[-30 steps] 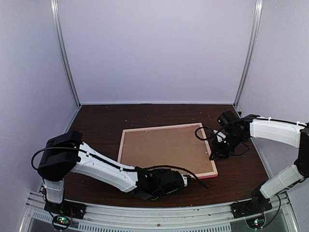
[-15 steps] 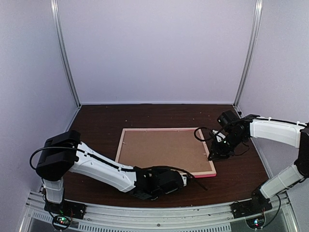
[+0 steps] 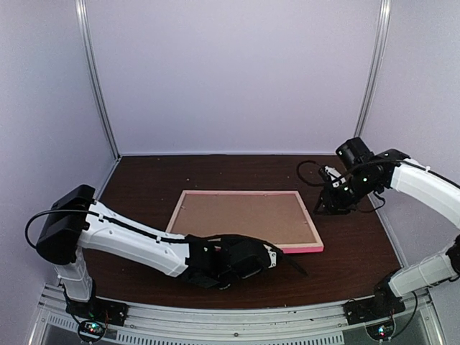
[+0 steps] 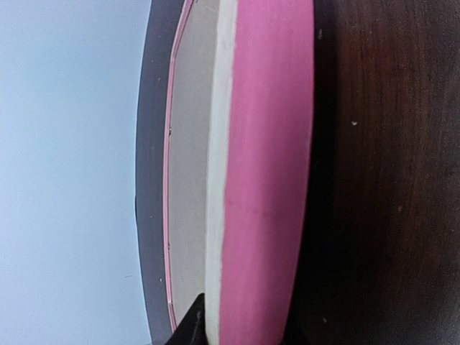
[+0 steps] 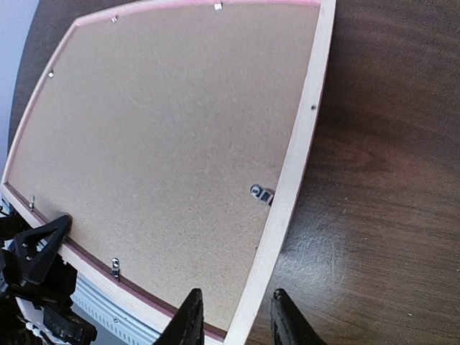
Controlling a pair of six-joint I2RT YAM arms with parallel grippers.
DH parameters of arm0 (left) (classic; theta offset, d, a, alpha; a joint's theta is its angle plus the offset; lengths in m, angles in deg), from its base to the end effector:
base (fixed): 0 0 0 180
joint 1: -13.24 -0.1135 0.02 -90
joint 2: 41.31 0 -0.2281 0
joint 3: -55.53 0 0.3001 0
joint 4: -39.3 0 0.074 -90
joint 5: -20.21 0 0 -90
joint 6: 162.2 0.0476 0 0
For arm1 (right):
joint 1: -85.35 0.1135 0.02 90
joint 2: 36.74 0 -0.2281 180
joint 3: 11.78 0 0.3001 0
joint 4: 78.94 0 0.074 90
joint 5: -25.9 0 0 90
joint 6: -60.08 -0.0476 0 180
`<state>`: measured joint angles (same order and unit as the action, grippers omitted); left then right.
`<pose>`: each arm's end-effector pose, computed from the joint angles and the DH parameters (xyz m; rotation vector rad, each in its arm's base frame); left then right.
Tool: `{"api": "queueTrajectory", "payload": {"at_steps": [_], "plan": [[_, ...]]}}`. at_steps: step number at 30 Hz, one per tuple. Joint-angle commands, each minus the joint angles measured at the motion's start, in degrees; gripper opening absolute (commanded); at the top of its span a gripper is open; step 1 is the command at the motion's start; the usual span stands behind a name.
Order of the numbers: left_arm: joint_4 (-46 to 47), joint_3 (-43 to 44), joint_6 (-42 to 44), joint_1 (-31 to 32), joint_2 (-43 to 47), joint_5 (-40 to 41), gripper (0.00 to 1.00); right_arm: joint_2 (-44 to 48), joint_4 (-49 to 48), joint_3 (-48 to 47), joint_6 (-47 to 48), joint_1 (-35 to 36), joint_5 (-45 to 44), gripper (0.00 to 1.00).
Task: Put the photo into the frame
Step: Pass from the right arm to the left, then pass from the left arm to the right
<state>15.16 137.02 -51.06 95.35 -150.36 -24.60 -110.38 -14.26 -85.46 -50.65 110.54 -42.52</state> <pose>0.0921 -0.4185 0.1059 1.5004 1.5865 0.3943 0.2699 0.1463 0.2257 -0.2280 2.7821 0.7342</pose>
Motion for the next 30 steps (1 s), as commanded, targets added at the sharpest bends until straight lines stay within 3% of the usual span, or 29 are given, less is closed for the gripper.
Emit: {"api": "queueTrajectory", "payload": {"at_steps": [1, 9, 16, 24, 26, 30], "plan": [[-5.1, 5.9, -0.2, -0.6, 6.8, 0.0, 0.03, 4.1, 6.1, -7.5, 1.8, -1.0, -4.4, 0.32], [-23.3, 20.4, -0.3, -3.0, 12.0, -6.5, 0.00, 6.3, 7.3, -16.7, 4.3, -1.5, -5.2, 0.38], [-37.1, 31.7, -1.0, -6.6, 15.6, -16.1, 0.00, 13.0, -1.6, -14.3, 8.0, -1.5, -5.4, 0.54], [-47.7, 39.9, -0.6, -12.3, 18.7, -26.1, 0.00, 17.7, -14.2, -7.0, 9.8, -1.5, 4.0, 0.63], [-50.2, 41.4, 0.2, -13.4, 18.9, -27.5, 0.00, 18.1, -16.0, -6.0, 10.8, -1.4, 7.4, 0.71], [-53.0, 42.4, 1.8, -15.6, 19.8, -28.9, 0.00, 20.0, -22.0, -1.6, 13.5, -0.6, 15.1, 0.76]]}}
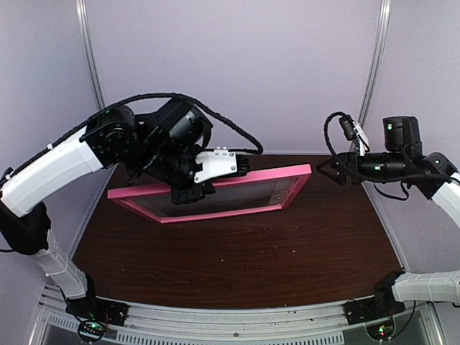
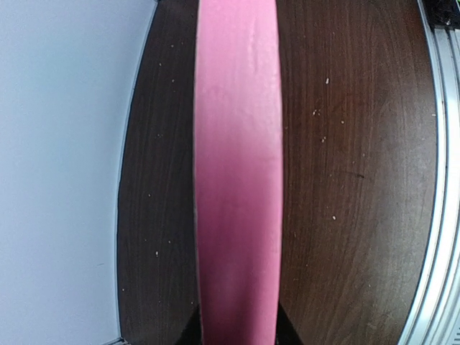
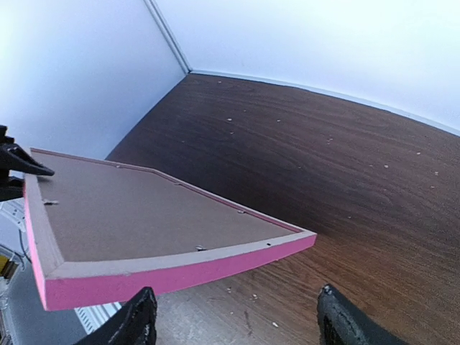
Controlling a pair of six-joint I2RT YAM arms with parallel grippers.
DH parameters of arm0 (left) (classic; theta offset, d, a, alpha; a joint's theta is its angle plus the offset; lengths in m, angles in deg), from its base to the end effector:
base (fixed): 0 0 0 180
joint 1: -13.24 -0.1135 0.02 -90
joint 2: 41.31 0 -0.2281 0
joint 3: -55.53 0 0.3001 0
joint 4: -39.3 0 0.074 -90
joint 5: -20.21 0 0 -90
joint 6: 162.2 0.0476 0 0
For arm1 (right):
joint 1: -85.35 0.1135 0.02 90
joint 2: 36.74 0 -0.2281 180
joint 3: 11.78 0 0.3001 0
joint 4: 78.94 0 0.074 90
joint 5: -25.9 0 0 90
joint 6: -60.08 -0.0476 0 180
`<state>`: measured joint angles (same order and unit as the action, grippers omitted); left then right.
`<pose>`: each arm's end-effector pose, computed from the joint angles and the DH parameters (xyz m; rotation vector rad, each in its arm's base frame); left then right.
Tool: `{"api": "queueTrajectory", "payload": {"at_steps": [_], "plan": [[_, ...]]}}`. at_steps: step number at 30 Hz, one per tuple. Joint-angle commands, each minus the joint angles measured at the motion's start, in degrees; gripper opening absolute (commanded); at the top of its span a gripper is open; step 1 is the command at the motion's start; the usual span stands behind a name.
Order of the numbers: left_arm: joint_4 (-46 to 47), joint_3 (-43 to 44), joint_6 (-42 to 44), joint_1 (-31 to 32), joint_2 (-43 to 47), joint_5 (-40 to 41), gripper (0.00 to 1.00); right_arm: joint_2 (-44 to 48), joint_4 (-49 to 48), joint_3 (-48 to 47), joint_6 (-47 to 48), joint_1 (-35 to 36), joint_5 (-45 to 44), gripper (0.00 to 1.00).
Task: Put the photo into the frame
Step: Pass from the left arm to the right
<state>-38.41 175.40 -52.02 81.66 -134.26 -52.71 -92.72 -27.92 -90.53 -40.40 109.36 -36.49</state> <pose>0.1509 -0.3434 0.3846 1.5853 1.8085 -0.0204 0.2390 0.1306 0.3637 -0.5521 2.0429 0.8625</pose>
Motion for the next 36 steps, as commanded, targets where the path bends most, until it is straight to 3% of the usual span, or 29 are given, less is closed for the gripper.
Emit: {"api": "queueTrajectory", "payload": {"at_steps": [1, 6, 11, 18, 26, 29, 34, 36], "plan": [[-0.4, 5.0, 2.7, -2.8, 3.9, -1.8, 0.00, 3.3, -10.4, 4.9, 4.1, 0.8, 10.1, 0.76], [-4.4, 8.0, 3.5, -7.2, 4.6, -7.9, 0.00, 5.9, -18.8, 11.3, 6.9, 2.5, 14.1, 0.80], [-7.8, 10.3, 3.8, -9.5, 3.8, -12.2, 0.00, 3.6, -20.2, 13.1, 13.1, 5.8, 15.1, 0.81], [-11.1, 13.1, 3.6, -10.9, 0.7, -17.0, 0.00, -2.5, -21.0, 9.4, 18.8, 10.0, 15.1, 0.82], [-11.9, 14.3, 4.2, -12.4, -1.3, -23.7, 0.00, -9.7, -15.6, 3.2, 25.5, 15.4, 14.1, 0.81], [-12.1, 14.5, 4.2, -13.1, -2.1, -25.8, 0.00, -10.9, -15.0, 2.6, 26.3, 16.7, 13.5, 0.72], [-12.7, 15.2, 4.3, -14.3, -3.7, -27.2, 0.00, -11.6, -14.2, 2.2, 26.9, 16.9, 13.5, 0.43], [-12.9, 15.6, 4.1, -14.8, -4.3, -27.3, 0.00, -11.1, -14.8, 2.8, 26.7, 16.9, 12.8, 0.36]]}}
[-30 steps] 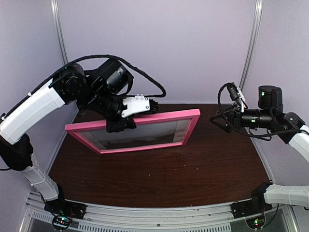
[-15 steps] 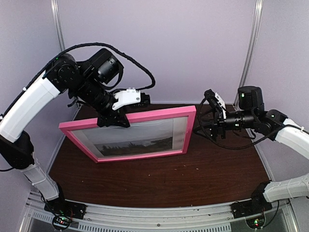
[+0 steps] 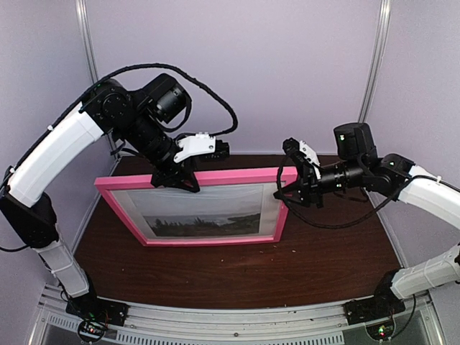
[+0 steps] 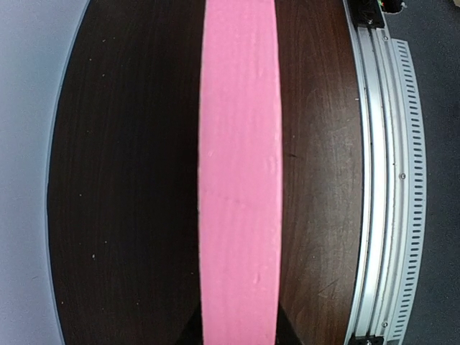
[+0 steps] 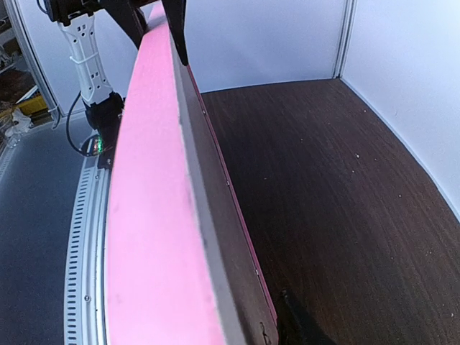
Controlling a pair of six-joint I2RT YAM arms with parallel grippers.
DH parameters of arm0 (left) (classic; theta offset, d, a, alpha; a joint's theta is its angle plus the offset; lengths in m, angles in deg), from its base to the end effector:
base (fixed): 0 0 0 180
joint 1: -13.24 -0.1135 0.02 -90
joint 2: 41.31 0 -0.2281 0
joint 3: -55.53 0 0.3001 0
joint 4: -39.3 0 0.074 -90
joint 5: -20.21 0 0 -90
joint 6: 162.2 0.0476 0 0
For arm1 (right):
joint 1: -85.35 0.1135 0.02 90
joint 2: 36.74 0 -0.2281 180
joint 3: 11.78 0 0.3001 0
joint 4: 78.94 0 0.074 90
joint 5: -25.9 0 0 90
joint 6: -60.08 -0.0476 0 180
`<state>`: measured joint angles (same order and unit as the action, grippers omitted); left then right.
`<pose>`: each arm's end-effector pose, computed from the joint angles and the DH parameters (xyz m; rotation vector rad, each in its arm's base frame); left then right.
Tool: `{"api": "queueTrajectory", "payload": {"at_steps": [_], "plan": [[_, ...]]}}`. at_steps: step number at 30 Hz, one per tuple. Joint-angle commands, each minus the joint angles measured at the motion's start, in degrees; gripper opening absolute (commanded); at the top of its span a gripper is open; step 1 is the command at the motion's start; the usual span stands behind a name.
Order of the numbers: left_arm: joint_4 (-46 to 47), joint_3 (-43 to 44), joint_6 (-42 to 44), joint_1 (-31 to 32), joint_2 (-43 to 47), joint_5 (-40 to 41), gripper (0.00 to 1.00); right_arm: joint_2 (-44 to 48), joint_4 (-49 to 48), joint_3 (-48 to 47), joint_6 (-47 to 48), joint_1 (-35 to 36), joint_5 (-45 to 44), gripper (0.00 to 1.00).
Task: Put the photo into the frame
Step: Pass from the left arm to the right
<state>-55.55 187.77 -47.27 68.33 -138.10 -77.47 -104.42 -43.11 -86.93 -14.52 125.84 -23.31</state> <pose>0.1969 -0.2932 0.4098 1.7328 1.9890 -0.3587 0.2291 0.2365 0.3113 -1.3509 1.5844 1.0011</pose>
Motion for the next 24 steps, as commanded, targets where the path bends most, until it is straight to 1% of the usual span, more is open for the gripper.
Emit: {"api": "queueTrajectory", "payload": {"at_steps": [1, 4, 9, 12, 16, 18, 19, 24], "plan": [[4.3, 3.2, -0.7, -1.5, -0.8, -2.6, 0.00, 0.7, 0.1, -0.6, 0.7, 0.4, -0.6, 0.34], [4.4, 3.2, -1.1, -1.9, -1.2, -2.9, 0.00, 1.0, 0.1, -0.2, 0.8, 0.4, -1.2, 0.27], [5.5, 2.9, -1.5, -2.6, -1.4, -2.8, 0.07, 1.4, 0.7, 0.2, 1.3, 0.4, -2.5, 0.14], [6.4, 2.2, -1.8, -2.9, -1.3, -2.8, 0.14, 2.0, 0.3, 0.7, 1.4, 0.4, -2.8, 0.10], [8.0, 1.5, -2.7, -3.2, -1.2, -1.2, 0.34, 2.5, 0.1, 1.5, 1.3, 0.5, -3.6, 0.05], [9.9, 0.3, -3.2, -3.3, -0.6, 0.4, 0.53, 2.6, -0.3, 1.9, 1.0, 0.5, -3.8, 0.02], [11.1, -0.5, -3.6, -3.3, 0.0, 1.3, 0.59, 2.7, -0.5, 2.2, 0.8, 0.4, -4.2, 0.00], [18.9, -6.0, -5.7, -3.5, 4.4, 6.2, 0.78, 2.6, -0.8, 2.8, -1.2, 0.0, -6.9, 0.00]]}}
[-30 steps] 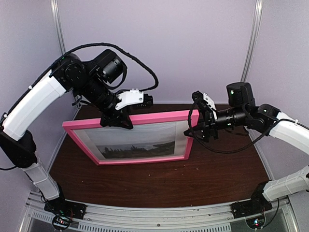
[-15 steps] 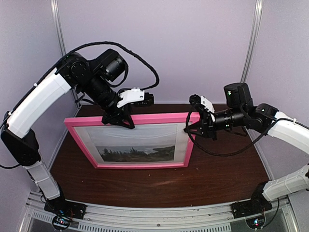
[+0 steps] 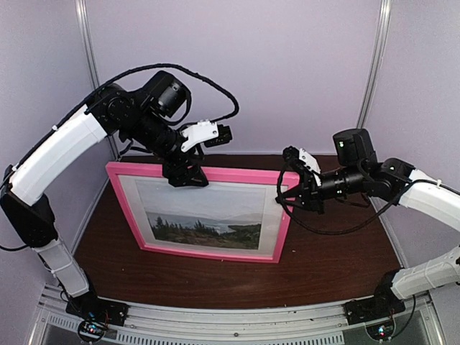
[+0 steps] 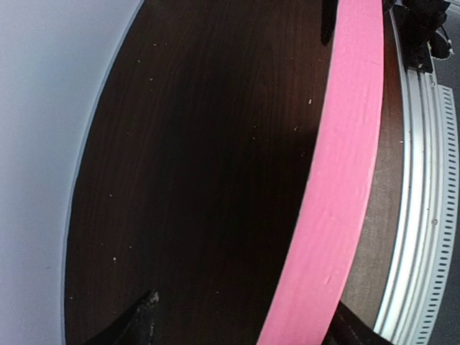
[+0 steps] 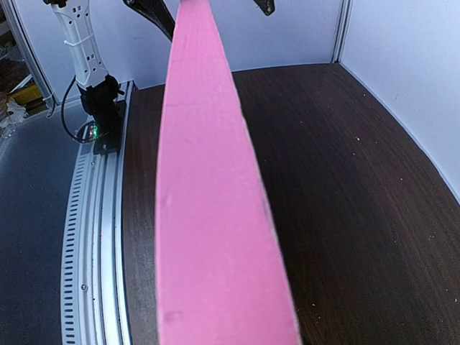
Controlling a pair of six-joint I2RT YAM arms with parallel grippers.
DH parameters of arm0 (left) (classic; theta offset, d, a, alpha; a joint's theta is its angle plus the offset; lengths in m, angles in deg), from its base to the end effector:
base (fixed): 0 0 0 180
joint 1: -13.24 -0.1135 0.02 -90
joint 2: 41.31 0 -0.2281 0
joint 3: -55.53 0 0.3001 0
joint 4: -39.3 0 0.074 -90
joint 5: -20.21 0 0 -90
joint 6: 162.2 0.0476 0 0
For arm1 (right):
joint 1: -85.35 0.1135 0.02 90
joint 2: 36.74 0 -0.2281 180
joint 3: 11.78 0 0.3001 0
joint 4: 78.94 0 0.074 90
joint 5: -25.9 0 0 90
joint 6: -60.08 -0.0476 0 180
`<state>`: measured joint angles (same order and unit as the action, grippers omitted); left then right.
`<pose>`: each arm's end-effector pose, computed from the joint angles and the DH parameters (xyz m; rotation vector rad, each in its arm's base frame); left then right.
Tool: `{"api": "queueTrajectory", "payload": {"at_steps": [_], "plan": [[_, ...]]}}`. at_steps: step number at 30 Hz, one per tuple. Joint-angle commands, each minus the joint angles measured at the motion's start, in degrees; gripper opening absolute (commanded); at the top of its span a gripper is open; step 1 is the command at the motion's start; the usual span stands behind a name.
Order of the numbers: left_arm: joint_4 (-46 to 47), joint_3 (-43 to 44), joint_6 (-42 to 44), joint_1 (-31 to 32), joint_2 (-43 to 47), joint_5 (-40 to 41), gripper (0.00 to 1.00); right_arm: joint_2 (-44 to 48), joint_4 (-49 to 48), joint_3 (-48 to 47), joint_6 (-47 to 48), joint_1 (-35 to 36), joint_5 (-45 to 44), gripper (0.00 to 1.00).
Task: Put the photo into the frame
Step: Pass from the left arm to the right, then turn over the photo frame.
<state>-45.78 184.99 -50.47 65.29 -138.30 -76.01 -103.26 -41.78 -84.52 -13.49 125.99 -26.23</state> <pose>0.2263 -0.2986 0.4046 1.5475 1.9848 -0.3546 0.2262 0.2326 0.2979 -1.3521 1.6384 0.9472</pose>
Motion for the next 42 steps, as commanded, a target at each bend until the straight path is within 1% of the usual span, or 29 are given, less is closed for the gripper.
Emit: {"api": "queueTrajectory", "payload": {"at_steps": [1, 5, 8, 11, 13, 17, 20, 25, 31, 35, 36, 39, 42], "plan": [[11.1, -4.5, -3.0, -0.4, 5.7, 5.3, 0.81, 1.1, -2.0, 0.2, -2.8, -0.6, -4.2, 0.00], [18.6, -9.9, -4.9, -0.4, 11.9, 10.8, 0.92, -0.5, -0.7, -1.3, -5.9, -3.0, -4.4, 0.00], [23.8, -13.8, -6.7, -0.4, 16.6, 13.5, 0.97, -3.4, 2.2, -3.9, -7.8, -5.0, -4.6, 0.00], [26.6, -17.5, -8.5, -0.4, 20.2, 17.5, 0.98, -7.2, 5.7, -7.8, -9.7, -7.5, -3.7, 0.00], [28.1, -20.1, -9.6, -0.4, 22.2, 19.5, 0.98, -10.1, 7.1, -9.6, -11.2, -9.6, -1.4, 0.00], [29.8, -25.1, -11.6, -0.4, 24.7, 19.8, 0.98, -16.5, 7.5, -12.4, -14.9, -15.7, 7.0, 0.00], [30.2, -27.7, -12.9, -0.4, 25.2, 19.4, 0.98, -22.1, 8.1, -15.0, -16.4, -19.2, 12.2, 0.00], [30.9, -31.2, -15.2, -0.4, 24.3, 20.0, 0.98, -32.0, 10.9, -20.5, -15.9, -22.7, 18.5, 0.00], [31.6, -34.7, -19.3, -0.4, 22.9, 20.4, 0.98, -46.6, 21.2, -30.7, -7.4, -25.7, 23.8, 0.00], [32.3, -37.0, -21.6, -0.8, 22.1, 19.1, 0.97, -54.5, 24.2, -35.7, -5.7, -27.4, 26.1, 0.00], [32.5, -37.4, -23.2, -0.9, 21.8, 18.9, 0.98, -55.9, 24.3, -36.4, -6.0, -27.9, 26.2, 0.00], [32.8, -38.8, -24.2, -1.1, 21.2, 18.5, 0.98, -59.2, 20.8, -36.9, -10.1, -29.5, 26.6, 0.04], [33.5, -39.7, -24.7, -1.2, 20.4, 17.9, 0.98, -61.8, 17.8, -36.7, -13.8, -31.0, 26.5, 0.09]]}}
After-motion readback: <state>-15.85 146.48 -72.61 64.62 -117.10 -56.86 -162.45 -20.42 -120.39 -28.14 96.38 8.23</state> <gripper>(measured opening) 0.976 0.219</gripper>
